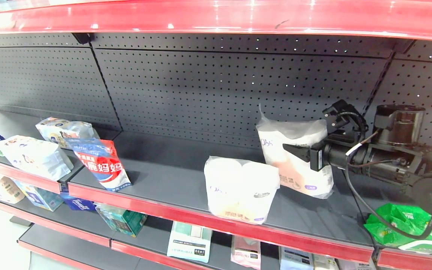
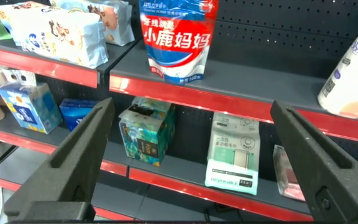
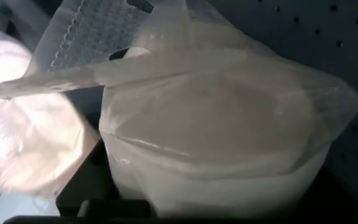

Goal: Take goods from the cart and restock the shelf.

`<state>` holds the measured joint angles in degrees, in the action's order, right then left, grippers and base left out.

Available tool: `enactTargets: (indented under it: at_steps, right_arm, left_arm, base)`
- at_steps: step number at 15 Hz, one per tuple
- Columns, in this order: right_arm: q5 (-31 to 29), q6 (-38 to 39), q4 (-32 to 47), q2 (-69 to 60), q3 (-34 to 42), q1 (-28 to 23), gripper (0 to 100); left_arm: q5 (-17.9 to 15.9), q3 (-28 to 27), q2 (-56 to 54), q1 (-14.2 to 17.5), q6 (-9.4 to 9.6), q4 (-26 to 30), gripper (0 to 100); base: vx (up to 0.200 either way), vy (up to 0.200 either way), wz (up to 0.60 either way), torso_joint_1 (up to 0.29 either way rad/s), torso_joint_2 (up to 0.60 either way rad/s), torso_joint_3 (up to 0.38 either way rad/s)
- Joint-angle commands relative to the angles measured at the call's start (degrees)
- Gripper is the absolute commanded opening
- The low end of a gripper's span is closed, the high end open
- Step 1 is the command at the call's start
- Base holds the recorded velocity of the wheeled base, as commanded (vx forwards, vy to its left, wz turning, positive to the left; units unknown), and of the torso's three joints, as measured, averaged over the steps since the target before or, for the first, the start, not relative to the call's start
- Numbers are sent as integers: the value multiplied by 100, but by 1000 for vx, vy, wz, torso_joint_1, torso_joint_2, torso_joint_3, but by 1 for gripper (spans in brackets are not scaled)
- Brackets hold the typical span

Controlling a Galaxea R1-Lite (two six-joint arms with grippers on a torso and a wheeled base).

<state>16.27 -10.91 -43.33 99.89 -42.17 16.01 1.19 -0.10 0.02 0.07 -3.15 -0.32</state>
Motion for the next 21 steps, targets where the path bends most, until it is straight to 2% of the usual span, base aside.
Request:
enactTargets:
  at_steps: [1, 8, 16, 19, 21]
  right_arm:
    - [95, -8, -36, 417, -274, 8, 0]
    - [464, -219, -581, 1314, -573, 34, 0]
    - [456, -236, -1275, 1929, -1171, 254, 0]
    - [464, -342, -1372, 1999, -872, 219, 0]
    - [482, -807, -1363, 2008, -600, 157, 0]
  left_arm:
    - [4, 1, -2, 1, -2, -3, 100]
    - [4, 1, -2, 1, -2, -3, 100]
    - [4, 1, -2, 1, -2, -3, 100]
    - [4, 1, -2, 1, -2, -3, 100]
    - [4, 1, -2, 1, -2, -3, 100]
  base:
    - [0, 0, 0, 0, 0, 0]
    - [0, 0, 0, 0, 0, 0]
    - [0, 0, 0, 0, 0, 0]
    - [0, 0, 0, 0, 0, 0]
    - [0, 0, 0, 0, 0, 0]
